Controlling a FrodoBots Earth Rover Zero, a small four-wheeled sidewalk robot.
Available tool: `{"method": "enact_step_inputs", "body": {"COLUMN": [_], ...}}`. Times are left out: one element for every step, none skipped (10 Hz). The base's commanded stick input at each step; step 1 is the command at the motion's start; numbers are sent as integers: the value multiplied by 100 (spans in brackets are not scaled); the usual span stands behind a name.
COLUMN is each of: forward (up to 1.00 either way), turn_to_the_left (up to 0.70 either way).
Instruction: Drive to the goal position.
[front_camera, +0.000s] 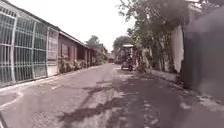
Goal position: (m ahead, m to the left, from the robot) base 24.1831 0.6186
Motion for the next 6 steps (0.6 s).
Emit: {"method": "enact_step_inputs", "body": {"forward": [70,70,70,70,70,70], "turn_to_the_left": [1,1,1,1,1,1]}}
